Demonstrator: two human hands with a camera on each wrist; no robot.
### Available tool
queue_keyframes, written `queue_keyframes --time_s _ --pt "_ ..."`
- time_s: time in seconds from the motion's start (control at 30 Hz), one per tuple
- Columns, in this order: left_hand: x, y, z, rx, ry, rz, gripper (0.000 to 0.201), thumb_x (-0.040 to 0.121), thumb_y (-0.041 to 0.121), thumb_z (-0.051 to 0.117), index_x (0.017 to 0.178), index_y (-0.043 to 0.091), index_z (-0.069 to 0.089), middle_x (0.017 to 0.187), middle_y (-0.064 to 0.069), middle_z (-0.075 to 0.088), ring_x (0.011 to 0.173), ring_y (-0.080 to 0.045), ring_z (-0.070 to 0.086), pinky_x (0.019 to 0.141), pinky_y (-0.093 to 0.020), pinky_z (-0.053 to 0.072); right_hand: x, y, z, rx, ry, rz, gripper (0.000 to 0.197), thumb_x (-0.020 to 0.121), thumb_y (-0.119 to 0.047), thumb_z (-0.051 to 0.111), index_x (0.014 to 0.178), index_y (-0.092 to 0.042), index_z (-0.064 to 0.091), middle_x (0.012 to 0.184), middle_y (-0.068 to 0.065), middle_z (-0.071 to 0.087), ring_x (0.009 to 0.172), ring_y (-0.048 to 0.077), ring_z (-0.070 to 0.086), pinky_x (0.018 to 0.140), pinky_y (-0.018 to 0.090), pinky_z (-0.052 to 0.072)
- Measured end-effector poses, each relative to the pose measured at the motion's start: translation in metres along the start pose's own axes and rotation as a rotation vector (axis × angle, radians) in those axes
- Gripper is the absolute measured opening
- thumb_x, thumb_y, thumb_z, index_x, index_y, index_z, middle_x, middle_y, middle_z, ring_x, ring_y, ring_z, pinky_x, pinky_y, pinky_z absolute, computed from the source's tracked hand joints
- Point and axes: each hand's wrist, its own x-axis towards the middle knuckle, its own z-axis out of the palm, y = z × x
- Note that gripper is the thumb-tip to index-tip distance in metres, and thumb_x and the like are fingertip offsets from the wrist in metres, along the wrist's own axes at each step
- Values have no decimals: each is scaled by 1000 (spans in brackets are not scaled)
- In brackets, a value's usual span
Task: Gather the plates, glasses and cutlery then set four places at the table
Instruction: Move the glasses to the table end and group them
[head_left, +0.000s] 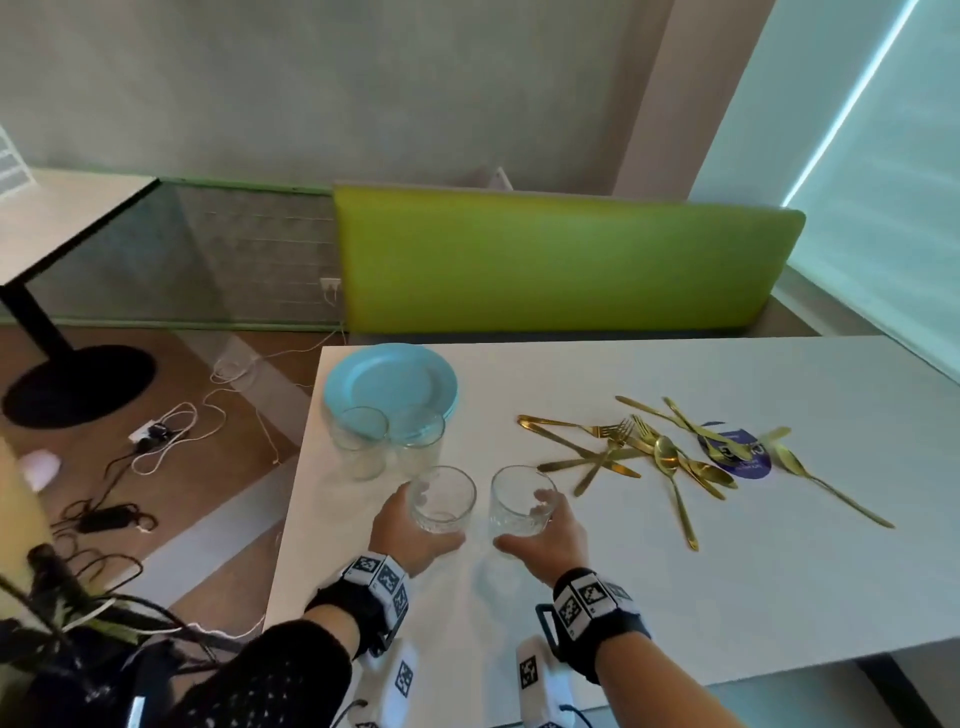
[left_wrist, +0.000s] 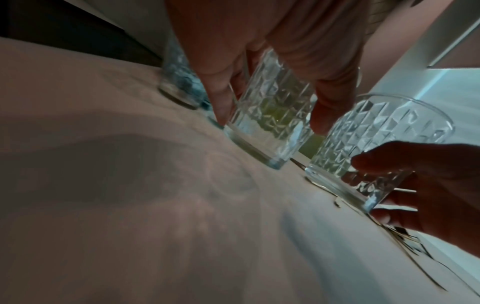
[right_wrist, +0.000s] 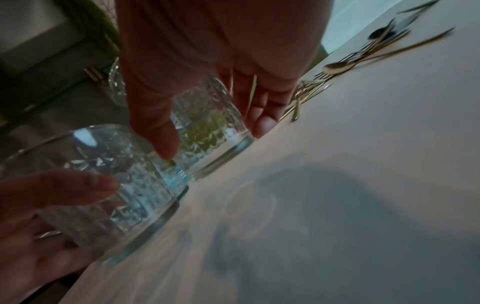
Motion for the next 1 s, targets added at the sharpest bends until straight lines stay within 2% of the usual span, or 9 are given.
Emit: queue_keyframes --time_s 0.2,0.4,0.7,0.9,1.0 --pt "9 -33 -34 -3 89 -86 86 60 24 86 135 14 45 131 -7 56 119 -24 54 97 -27 40 5 -24 49 -70 -92 -52 79 58 -27 83 126 -21 45 118 3 59 112 20 54 97 31 46" --pt "20 -50 -50 -63 138 -131 90 60 20 86 138 14 42 134 -9 54 121 -25 54 99 -30 42 11 -38 78 -95 -130 -76 80 59 -28 83 128 -20 44 122 5 57 114 21 53 94 26 44" --pt "28 -50 -56 -118 184 -168 92 59 15 87 138 14 41 136 -7 53 125 -24 51 101 -29 40 19 -47 99 -105 -131 -94 80 61 -25 82 129 -20 42 122 6 57 115 22 51 93 25 41" --pt "30 -50 -62 -150 192 -189 89 60 16 87 136 15 41 134 -6 54 123 -22 52 96 -24 39 22 -51 106 -108 -139 -107 81 63 -23 82 132 -20 40 124 7 56 118 24 48 95 25 39" --pt "30 -52 -61 -171 205 -188 91 59 17 87 137 16 40 134 -6 54 123 -22 52 99 -26 40 24 -52 106 -102 -140 -105 81 64 -23 81 132 -20 39 125 8 55 119 25 48 94 25 38"
